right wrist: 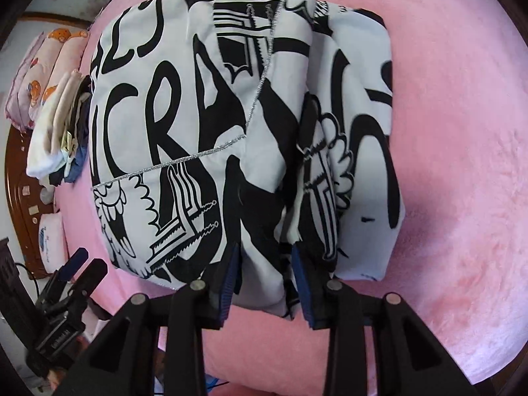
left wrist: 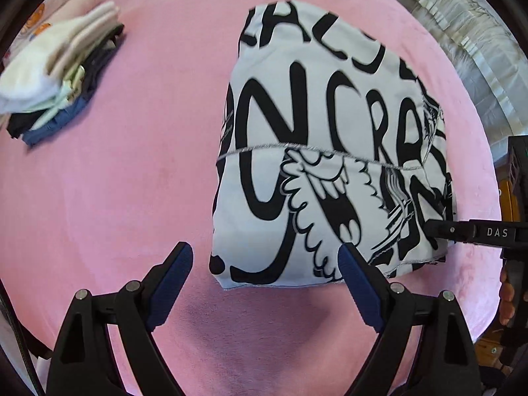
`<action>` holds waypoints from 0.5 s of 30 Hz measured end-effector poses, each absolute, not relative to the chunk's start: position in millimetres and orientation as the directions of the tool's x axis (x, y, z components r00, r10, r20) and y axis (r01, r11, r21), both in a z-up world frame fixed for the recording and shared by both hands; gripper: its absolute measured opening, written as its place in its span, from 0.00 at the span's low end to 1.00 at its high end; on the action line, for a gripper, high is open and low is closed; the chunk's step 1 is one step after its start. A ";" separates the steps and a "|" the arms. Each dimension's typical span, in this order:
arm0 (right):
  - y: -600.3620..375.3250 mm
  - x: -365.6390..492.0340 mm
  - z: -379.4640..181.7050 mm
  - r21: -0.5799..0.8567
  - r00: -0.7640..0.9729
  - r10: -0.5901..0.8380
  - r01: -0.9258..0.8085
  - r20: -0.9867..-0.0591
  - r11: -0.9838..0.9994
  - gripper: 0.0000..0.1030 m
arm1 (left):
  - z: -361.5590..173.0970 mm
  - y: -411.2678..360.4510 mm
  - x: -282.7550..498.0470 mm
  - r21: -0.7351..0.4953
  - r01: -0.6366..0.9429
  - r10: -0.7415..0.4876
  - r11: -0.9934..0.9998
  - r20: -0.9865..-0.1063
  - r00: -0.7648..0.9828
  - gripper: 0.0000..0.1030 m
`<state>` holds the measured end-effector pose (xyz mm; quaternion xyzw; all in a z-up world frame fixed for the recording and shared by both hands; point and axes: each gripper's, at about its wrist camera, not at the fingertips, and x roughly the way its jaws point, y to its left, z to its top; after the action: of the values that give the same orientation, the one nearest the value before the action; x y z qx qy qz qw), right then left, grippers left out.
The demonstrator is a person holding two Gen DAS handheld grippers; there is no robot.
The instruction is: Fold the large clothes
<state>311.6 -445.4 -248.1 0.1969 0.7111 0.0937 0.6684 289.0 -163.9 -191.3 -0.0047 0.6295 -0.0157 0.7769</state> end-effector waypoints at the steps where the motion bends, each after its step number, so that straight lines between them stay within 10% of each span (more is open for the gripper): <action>1: -442.5 312.4 -248.1 0.389 -0.026 0.396 0.144 -0.918 0.910 0.31 | -194.6 -162.5 290.4 -0.028 0.020 -0.031 0.999 -0.980 0.198 0.86; 7: -425.8 314.4 -246.2 0.351 0.036 0.350 0.152 -0.936 0.924 0.08 | -213.7 -157.5 299.9 -0.004 0.010 -0.005 1.000 -0.987 0.160 0.86; 15: -421.7 302.9 -219.9 0.272 0.172 0.244 0.165 -0.954 0.948 0.05 | -216.5 -151.4 302.9 0.009 0.014 0.006 1.000 -0.986 0.165 0.86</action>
<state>302.9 -421.7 -219.9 0.1591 0.6428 0.0261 0.7489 302.9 -151.4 -216.5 0.0078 0.6460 -0.0025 0.7633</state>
